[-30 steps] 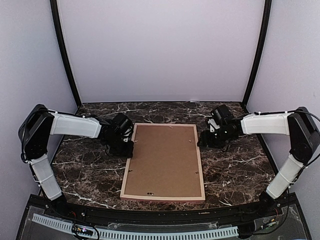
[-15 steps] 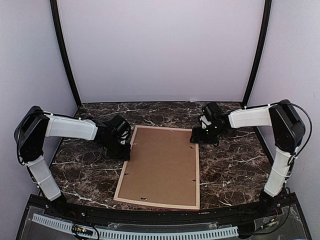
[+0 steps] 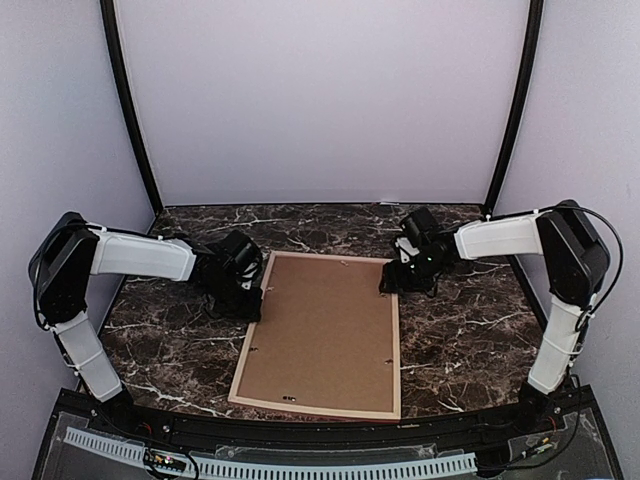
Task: Put the photo into the frame
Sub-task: Press the fastener onto the backboard.
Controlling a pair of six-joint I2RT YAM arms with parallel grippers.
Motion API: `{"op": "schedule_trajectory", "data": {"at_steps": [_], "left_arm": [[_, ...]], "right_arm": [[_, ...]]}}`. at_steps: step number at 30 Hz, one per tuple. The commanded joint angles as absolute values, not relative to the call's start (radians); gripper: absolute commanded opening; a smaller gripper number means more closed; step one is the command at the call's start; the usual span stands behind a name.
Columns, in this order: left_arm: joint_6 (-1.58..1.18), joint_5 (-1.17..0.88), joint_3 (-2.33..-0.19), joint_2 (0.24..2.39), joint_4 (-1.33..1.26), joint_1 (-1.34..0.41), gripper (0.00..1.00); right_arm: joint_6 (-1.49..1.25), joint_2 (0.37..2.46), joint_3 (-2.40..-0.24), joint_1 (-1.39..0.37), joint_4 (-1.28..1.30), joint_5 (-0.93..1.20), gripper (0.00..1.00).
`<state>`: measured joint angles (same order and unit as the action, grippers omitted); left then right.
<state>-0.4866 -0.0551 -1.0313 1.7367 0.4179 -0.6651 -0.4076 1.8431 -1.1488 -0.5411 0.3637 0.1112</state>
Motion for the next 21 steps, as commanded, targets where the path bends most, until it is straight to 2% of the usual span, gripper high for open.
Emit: {"op": "schedule_trajectory", "data": {"at_steps": [1, 9, 21], "left_arm": [[-0.485, -0.084, -1.05, 1.734, 0.447, -0.678, 0.18], [-0.485, -0.085, -1.056, 1.742, 0.451, -0.678, 0.18], [-0.483, -0.088, -1.055, 1.749, 0.448, -0.678, 0.18]], "right_arm": [[-0.376, 1.862, -1.159, -0.571, 0.387, 0.063, 0.69], [-0.366, 1.897, -1.196, -0.595, 0.419, 0.005, 0.67], [-0.403, 1.949, -1.245, -0.595, 0.421, 0.005, 0.53]]}}
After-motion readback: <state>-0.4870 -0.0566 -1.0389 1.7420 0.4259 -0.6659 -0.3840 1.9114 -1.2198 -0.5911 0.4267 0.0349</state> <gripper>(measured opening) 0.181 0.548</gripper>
